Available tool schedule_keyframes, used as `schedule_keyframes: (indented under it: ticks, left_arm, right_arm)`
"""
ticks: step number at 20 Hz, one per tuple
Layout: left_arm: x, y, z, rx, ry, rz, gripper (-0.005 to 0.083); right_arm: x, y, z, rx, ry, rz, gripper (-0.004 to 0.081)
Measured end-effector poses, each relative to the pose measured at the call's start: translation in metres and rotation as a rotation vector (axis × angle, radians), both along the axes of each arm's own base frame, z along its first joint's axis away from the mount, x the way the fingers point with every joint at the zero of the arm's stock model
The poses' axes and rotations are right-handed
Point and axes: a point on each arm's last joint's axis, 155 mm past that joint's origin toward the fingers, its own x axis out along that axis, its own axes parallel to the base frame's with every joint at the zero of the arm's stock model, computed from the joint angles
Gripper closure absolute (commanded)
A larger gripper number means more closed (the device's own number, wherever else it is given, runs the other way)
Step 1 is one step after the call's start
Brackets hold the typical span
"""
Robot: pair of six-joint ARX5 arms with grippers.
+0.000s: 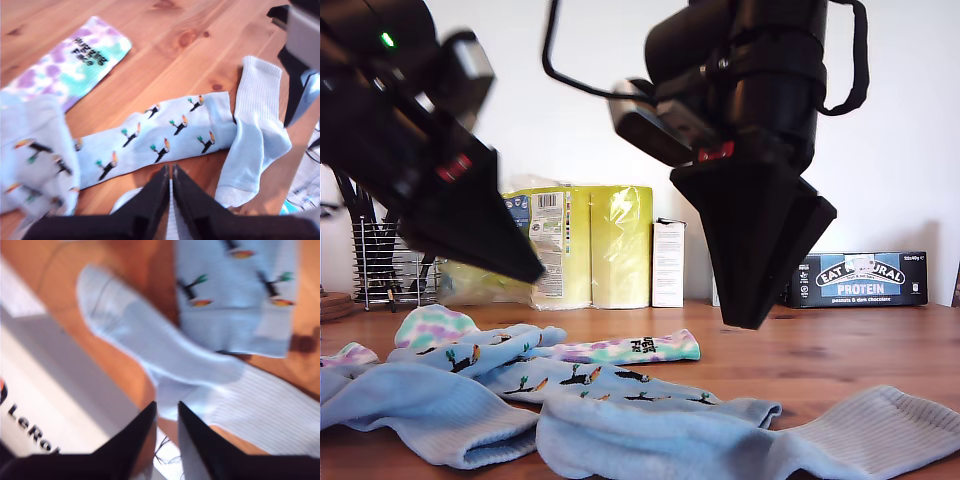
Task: Pair up the socks based on colour and pattern, by placing each sock on top of its pair
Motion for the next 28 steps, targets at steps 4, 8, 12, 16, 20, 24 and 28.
schedule_keyframes:
  ticks: [4, 8, 12, 16, 20, 24, 28]
  left_arm:
    - [0.006, -0.016, -0.032, 0.018, 0.05, -0.035, 0.0794]
    - [0.02, -0.026, -0.046, 0.036, 0.074, -0.046, 0.0794]
    - [0.034, -0.034, -0.042, 0.031, 0.054, -0.045, 0.0794]
    - [0.036, -0.034, -0.069, 0.063, 0.111, -0.045, 0.0795]
    - [0.034, -0.037, -0.083, 0.089, 0.146, -0.051, 0.0794]
    - [0.056, -0.025, -0.086, 0.195, 0.061, 0.027, 0.0794]
    - [0.086, 0.013, -0.086, 0.339, -0.004, 0.164, 0.0794]
  right_arm:
    - [0.028, 0.003, 0.024, 0.024, -0.17, -0.127, 0.0783]
    - [0.043, -0.016, 0.059, 0.107, -0.415, -0.239, 0.0783]
    - [0.03, -0.037, 0.068, 0.233, -0.529, -0.37, 0.0783]
    - [0.008, -0.056, 0.062, 0.293, -0.517, -0.497, 0.0783]
    - [-0.002, -0.067, 0.016, 0.184, -0.443, -0.508, 0.0783]
    - [0.005, -0.068, 0.013, 0.182, -0.448, -0.522, 0.0783]
    - [0.019, -0.068, -0.018, 0.124, -0.39, -0.54, 0.0783]
